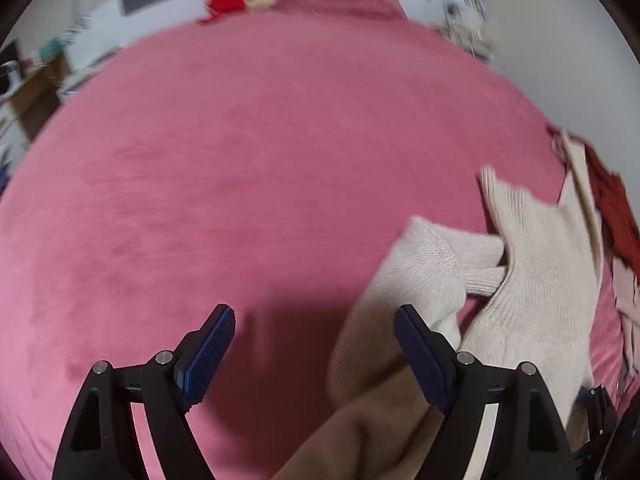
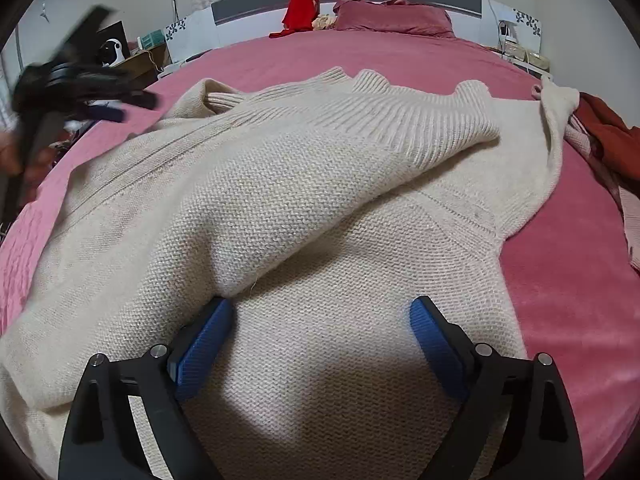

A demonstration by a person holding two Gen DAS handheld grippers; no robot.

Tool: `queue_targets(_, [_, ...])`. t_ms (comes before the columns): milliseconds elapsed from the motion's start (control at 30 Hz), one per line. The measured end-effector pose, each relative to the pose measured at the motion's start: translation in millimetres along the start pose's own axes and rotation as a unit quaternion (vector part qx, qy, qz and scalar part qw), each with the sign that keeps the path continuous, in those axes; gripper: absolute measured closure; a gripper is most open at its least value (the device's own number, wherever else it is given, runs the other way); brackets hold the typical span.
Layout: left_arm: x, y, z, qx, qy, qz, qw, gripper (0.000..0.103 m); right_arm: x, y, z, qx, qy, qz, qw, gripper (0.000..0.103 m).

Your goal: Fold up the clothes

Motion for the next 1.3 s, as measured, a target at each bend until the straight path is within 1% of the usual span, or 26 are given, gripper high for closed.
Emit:
queue_targets(67, [-7.2, -19.0, -0.3, 0.024, -0.011, 0.000, 0.9997, 0.019, -0.7, -2.3, 1.5, 0.000, -0.002, 0.005, 1.000, 0.009])
queue_targets(100, [-8.4, -23.4, 0.7, 0.023, -0.014, 0.004, 0.9996, 0.018, -0.8, -3.5, 1.9, -0.001, -0.002, 0.006, 1.000, 0.009])
queue_targets(167, [-4.9, -25.4, 1.3, 0.006, -0.008, 0.014, 0.9998, 0.007, -0.5, -7.2, 2.9, -0.001, -0.001, 0.005, 1.000, 0.008])
queue_targets(233, [-0.3, -26.1, -1.9, -0.004, 0.007, 0.012, 0.9999, 0.006, 0.2, -9.7, 3.4, 0.000, 0.001, 0.005, 1.000, 0.006])
queue_targets(300, [-0.5, -23.4, -4.5, -0.014, 0.007, 0.015, 0.9998, 0.008, 0.4, -12.2, 3.9, 0.000, 0.002, 0.004, 1.000, 0.006])
queue_targets(333, [-4.4, -21.4, -5.6, -0.017, 0.001, 0.012, 0.9998, 0.013, 0.4, -12.3, 3.6, 0.000, 0.002, 0.003, 1.000, 0.006])
queue_targets(367, [-11.2, -18.7, -6.8, -0.019, -0.009, 0.005, 0.9998, 0.031, 0.3, -12.6, 3.5, 0.000, 0.002, 0.002, 1.000, 0.006])
queue_targets(400, [-18.0, -16.0, -8.0, -0.022, -0.018, -0.002, 0.9996, 0.045, 0.1, -13.9, 3.9, 0.000, 0.003, 0.001, 1.000, 0.005])
queue_targets(433, [-24.8, -13.3, -9.1, -0.024, -0.028, -0.009, 0.9993, 0.084, 0.1, -13.9, 3.7, 0.000, 0.003, 0.000, 1.000, 0.005])
queue_targets(467, [-31.6, -10.6, -10.4, -0.026, -0.038, -0.015, 0.9988, 0.092, 0.3, -12.7, 2.8, 0.000, 0.004, 0.000, 1.000, 0.005])
queue_targets(500, [-31.0, -3.5, -10.5, -0.036, -0.033, -0.019, 0.9986, 0.093, 0.5, -11.5, 1.9, 0.000, 0.004, -0.001, 1.000, 0.005])
queue_targets(567, [-16.8, 18.0, -9.0, -0.067, -0.001, -0.023, 0.9975, 0.094, 0.1, -10.2, 1.5, 0.000, 0.004, -0.001, 1.000, 0.005])
queue_targets(633, [-2.3, 39.9, -7.6, -0.099, 0.031, -0.026, 0.9943, 0.094, -0.6, -9.3, 1.6, 0.000, 0.003, -0.001, 1.000, 0.005])
queue_targets(700, [12.5, 62.1, -6.2, -0.130, 0.062, -0.029, 0.9891, 0.094, -1.9, -10.4, 2.3, 0.000, 0.003, -0.001, 1.000, 0.005])
queue_targets(767, [27.8, 84.7, -4.9, -0.161, 0.094, -0.032, 0.9819, 0.094, -3.2, -12.0, 3.1, 0.001, 0.003, -0.001, 1.000, 0.005])
queue_targets(800, [45.1, 100.5, -5.6, -0.180, 0.117, -0.025, 0.9764, 0.094, -3.9, -12.8, 3.6, 0.001, 0.003, -0.001, 1.000, 0.005])
queue_targets(833, [70.9, 120.2, -7.8, -0.201, 0.145, -0.010, 0.9688, 0.094, -4.7, -13.7, 4.1, 0.001, 0.004, -0.001, 1.000, 0.005])
queue_targets(933, [159.9, 173.0, -30.0, -0.239, 0.224, 0.039, 0.9441, 0.094, -7.3, -16.0, 5.5, 0.001, 0.005, -0.003, 1.000, 0.005])
queue_targets(967, [190.2, 190.4, -38.8, -0.250, 0.249, 0.055, 0.9340, 0.094, -8.2, -16.9, 6.0, 0.001, 0.005, -0.004, 1.000, 0.005])
queue_targets(1033, [250.7, 225.5, -57.3, -0.272, 0.298, 0.088, 0.9108, 0.094, -9.3, -18.8, 6.0, 0.001, 0.005, -0.004, 1.000, 0.005])
queue_targets(1100, [306.0, 252.5, -86.4, -0.281, 0.338, 0.115, 0.8907, 0.094, -8.6, -20.3, 4.1, 0.001, 0.006, -0.005, 1.000, 0.005])
queue_targets(1133, [333.4, 265.1, -106.8, -0.283, 0.359, 0.127, 0.8803, 0.094, -9.8, -20.9, 4.2, 0.001, 0.007, -0.006, 1.000, 0.005])
queue_targets(1167, [353.0, 270.0, -130.9, -0.282, 0.376, 0.138, 0.8720, 0.095, -11.0, -21.6, 4.5, 0.002, 0.007, -0.006, 1.000, 0.005])
queue_targets(1233, [385.3, 274.0, -173.3, -0.280, 0.401, 0.155, 0.8583, 0.097, -14.0, -23.0, 5.1, 0.004, 0.010, -0.010, 1.000, 0.005])
queue_targets(1267, [392.1, 272.6, -190.7, -0.277, 0.413, 0.165, 0.8514, 0.098, -13.5, -25.0, 7.3, 0.007, 0.013, -0.014, 1.000, 0.005])
queue_targets(1300, [390.0, 267.5, -205.6, -0.274, 0.424, 0.176, 0.8449, 0.102, -12.4, -26.0, 10.6, 0.010, 0.017, -0.020, 1.000, 0.005])
Point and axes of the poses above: each gripper's, at about its wrist camera, not at the fingertips, and y roughly against the way its jaws point, x to its left, z to its top, the point moved 9 cm from there along -y, roughly the way its jaws point, and after that the axes turned 5 degrees about -z, right-handed, at the moved point
